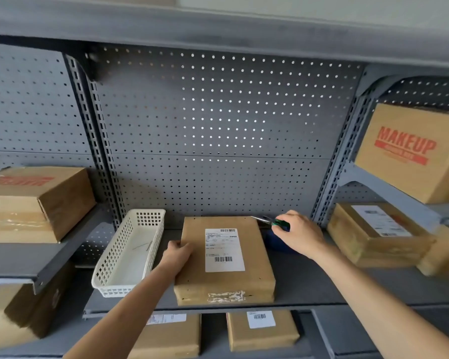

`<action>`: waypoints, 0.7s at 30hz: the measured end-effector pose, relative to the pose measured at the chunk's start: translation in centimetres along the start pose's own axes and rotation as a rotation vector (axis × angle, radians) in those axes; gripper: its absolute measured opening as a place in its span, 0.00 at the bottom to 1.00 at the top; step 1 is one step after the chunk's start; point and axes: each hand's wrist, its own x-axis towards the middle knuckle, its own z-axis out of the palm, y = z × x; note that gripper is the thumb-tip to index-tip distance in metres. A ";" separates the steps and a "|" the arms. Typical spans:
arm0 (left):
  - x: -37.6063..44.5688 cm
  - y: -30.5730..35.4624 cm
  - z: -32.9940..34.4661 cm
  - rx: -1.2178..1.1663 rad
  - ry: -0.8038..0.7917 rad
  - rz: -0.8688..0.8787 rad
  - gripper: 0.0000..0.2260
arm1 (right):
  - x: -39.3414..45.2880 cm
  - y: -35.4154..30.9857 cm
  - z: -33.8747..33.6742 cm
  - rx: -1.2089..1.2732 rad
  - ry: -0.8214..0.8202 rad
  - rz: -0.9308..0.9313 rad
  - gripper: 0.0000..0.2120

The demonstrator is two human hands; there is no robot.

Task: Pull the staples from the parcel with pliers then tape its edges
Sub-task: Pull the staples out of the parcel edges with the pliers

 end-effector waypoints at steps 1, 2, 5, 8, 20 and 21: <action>0.0 0.1 0.0 -0.003 -0.006 -0.006 0.35 | -0.4 0.7 0.0 -0.004 0.003 0.010 0.21; 0.0 0.1 0.0 -0.005 -0.014 -0.013 0.35 | -0.8 1.3 0.0 -0.003 0.001 0.020 0.21; 0.1 0.4 -0.1 -0.006 -0.004 -0.023 0.35 | -1.8 3.0 0.1 0.002 0.001 0.044 0.21; -0.4 0.8 0.2 0.001 0.015 -0.002 0.36 | -2.8 4.4 0.4 0.002 0.010 0.065 0.21; 0.0 0.5 0.8 0.138 0.068 0.065 0.39 | -6.3 7.9 3.7 -0.142 -0.061 0.055 0.16; 0.0 0.5 0.8 0.135 0.066 0.069 0.39 | -6.5 8.2 4.1 -0.149 -0.067 0.052 0.16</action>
